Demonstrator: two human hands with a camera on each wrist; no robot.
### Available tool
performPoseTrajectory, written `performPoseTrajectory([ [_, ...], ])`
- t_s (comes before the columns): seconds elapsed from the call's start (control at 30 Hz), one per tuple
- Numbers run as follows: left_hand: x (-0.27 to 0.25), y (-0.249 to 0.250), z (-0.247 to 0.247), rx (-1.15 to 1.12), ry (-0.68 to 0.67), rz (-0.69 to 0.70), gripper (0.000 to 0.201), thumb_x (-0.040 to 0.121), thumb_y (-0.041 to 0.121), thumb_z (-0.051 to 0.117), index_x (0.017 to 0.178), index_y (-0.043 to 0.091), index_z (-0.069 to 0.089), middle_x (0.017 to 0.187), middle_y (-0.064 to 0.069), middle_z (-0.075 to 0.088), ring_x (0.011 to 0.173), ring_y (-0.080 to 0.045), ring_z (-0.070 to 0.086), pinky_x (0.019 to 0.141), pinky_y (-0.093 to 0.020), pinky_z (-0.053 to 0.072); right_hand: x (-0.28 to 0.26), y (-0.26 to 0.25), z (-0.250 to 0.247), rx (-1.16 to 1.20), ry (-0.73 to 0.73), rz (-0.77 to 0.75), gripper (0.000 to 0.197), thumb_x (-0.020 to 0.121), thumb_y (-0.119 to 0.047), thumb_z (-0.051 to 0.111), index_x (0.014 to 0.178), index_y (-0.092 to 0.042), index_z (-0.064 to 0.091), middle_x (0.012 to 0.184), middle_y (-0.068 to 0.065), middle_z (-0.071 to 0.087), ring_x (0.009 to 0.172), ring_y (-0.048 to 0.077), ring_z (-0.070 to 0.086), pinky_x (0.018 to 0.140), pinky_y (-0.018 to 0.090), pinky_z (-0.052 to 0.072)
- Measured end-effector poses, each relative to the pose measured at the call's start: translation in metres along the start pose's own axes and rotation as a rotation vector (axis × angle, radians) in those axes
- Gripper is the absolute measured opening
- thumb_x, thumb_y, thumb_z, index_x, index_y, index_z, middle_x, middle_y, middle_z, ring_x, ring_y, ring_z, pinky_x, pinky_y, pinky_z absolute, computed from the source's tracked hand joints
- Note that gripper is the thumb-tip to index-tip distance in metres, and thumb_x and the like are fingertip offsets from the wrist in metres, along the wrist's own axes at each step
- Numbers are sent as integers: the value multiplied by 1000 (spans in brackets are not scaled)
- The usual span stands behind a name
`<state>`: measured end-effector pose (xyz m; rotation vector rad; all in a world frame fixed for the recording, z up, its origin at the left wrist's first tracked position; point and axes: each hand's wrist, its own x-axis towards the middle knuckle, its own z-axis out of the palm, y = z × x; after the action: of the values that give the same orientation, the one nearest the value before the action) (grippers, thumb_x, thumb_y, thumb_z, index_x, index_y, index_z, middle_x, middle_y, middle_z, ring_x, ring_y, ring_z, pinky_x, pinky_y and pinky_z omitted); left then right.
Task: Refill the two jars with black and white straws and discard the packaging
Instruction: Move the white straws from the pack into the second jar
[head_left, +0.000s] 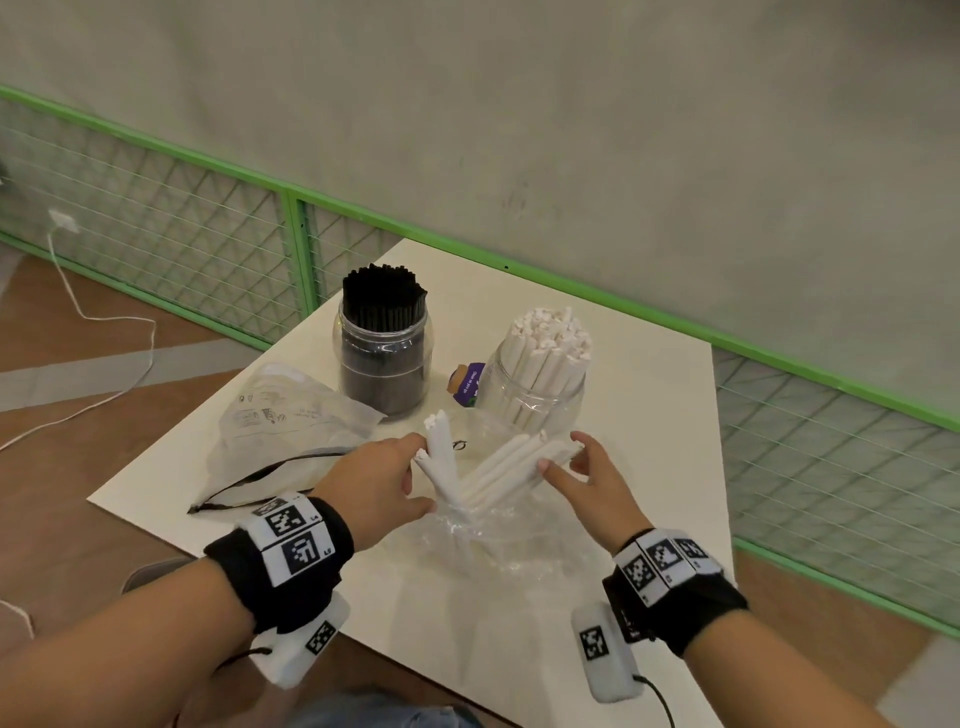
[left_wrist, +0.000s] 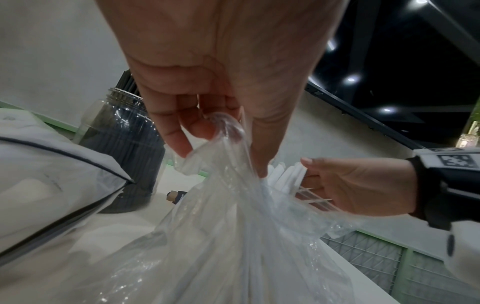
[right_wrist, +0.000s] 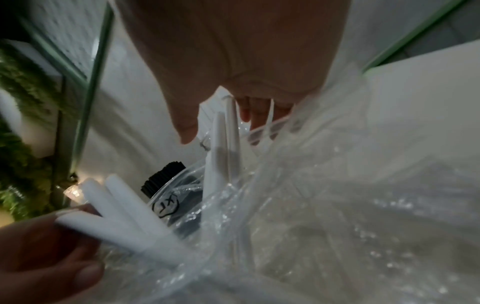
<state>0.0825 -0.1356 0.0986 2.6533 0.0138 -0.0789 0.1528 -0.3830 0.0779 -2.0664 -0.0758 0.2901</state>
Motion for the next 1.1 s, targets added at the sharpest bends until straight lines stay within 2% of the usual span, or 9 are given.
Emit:
performPoseTrajectory([
  [0.13, 3, 3, 2, -15, -3, 9, 37, 77, 38, 72, 104, 32, 47, 75, 10, 52, 67, -6, 48, 55, -20, 32, 13, -2, 16, 85, -88, -39, 48, 76, -33, 78, 119, -21, 59, 115, -6, 66, 112, 14, 59, 100, 32, 45],
  [0.3, 4, 4, 6, -19, -4, 24, 39, 76, 37, 73, 99, 30, 42, 75, 11, 51, 67, -5, 48, 60, -23, 35, 19, -20, 34, 69, -250, -60, 46, 74, -24, 81, 116, -16, 63, 103, -8, 68, 96, 10, 62, 78, 15, 47],
  [0.4, 4, 3, 10, -59, -1, 25, 41, 74, 40, 74, 99, 30, 43, 79, 10, 56, 74, -11, 54, 65, -25, 43, 25, -24, 45, 159, -375, -60, 40, 76, -14, 79, 113, -18, 66, 107, -3, 71, 101, 9, 66, 87, 21, 52],
  [0.57, 6, 1, 11, -225, 30, 18, 53, 73, 50, 70, 119, 33, 50, 92, 14, 61, 79, -3, 57, 68, -22, 45, 33, -30, 58, 223, -371, -128, 35, 79, -12, 77, 113, -15, 67, 111, 8, 71, 105, 18, 65, 92, 29, 52],
  [0.63, 7, 4, 10, -260, 74, 5, 40, 77, 52, 66, 110, 32, 55, 86, 14, 62, 78, -3, 57, 68, -25, 46, 35, -30, 60, 207, -388, -172, 28, 82, -17, 73, 109, -10, 70, 107, 8, 72, 104, 20, 66, 92, 32, 52],
  [0.73, 11, 6, 10, -232, 153, -38, 27, 86, 51, 57, 92, 25, 58, 80, 6, 62, 75, -13, 57, 66, -31, 46, 33, -32, 58, 177, -392, -203, 16, 89, -18, 65, 105, -16, 70, 102, 1, 72, 100, 15, 66, 87, 28, 51],
  [0.9, 16, 1, 15, -248, 165, -65, 30, 89, 45, 52, 100, 19, 61, 91, 0, 66, 84, -19, 59, 76, -38, 50, 27, -56, 26, 149, -151, -279, 22, 96, -30, 54, 90, -21, 73, 99, -1, 71, 95, 13, 64, 76, 15, 46],
  [1.0, 18, 1, 15, -254, 132, -79, 32, 90, 46, 51, 103, 18, 60, 94, -1, 66, 86, -18, 60, 79, -40, 50, 30, -87, -8, 238, 45, -398, 31, 93, -33, 51, 79, -18, 74, 91, 2, 74, 85, 15, 66, 75, 28, 49],
  [1.1, 20, 2, 14, -251, 109, -95, 33, 90, 47, 51, 105, 18, 60, 95, 0, 65, 87, -16, 60, 81, -38, 51, 34, -123, -49, 382, 157, -509, 30, 96, -26, 51, 77, -23, 75, 86, 5, 74, 92, 29, 68, 84, 45, 52],
])
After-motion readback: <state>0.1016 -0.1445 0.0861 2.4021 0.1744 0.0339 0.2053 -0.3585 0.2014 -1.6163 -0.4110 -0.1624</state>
